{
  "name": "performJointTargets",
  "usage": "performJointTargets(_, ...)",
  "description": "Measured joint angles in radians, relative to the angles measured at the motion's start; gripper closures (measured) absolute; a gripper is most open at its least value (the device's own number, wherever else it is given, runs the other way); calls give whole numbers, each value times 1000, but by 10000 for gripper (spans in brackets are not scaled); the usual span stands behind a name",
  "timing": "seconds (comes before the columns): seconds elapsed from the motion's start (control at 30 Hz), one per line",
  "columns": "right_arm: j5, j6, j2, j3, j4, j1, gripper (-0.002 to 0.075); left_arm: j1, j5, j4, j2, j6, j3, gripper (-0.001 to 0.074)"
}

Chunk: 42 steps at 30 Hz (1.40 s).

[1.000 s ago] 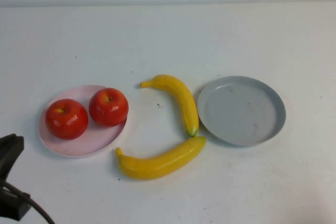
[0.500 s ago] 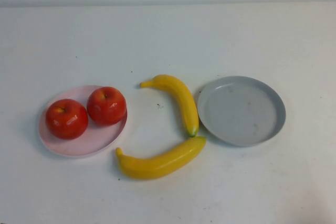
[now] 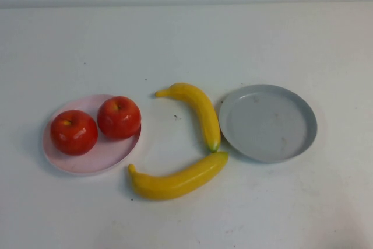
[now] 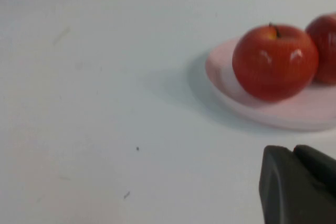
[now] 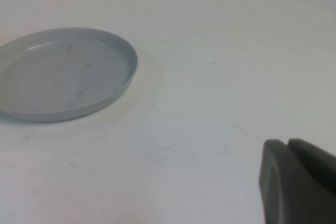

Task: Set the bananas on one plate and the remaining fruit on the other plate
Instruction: Put another type of fruit in the right plate

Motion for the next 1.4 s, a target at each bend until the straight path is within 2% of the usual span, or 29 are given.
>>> performJointTargets(0.1, 0, 0, 0, 0, 0, 0, 743, 0, 77, 0, 0, 4, 2, 735)
performJointTargets(1.07, 0, 0, 0, 0, 0, 0, 743, 0, 78, 0, -1, 10, 2, 735)
performJointTargets(1.17, -33, 0, 0, 0, 65, 0, 743, 0, 78, 0, -1, 10, 2, 735)
performJointTargets(1.4, -229, 0, 0, 0, 423, 0, 743, 0, 78, 0, -1, 10, 2, 735)
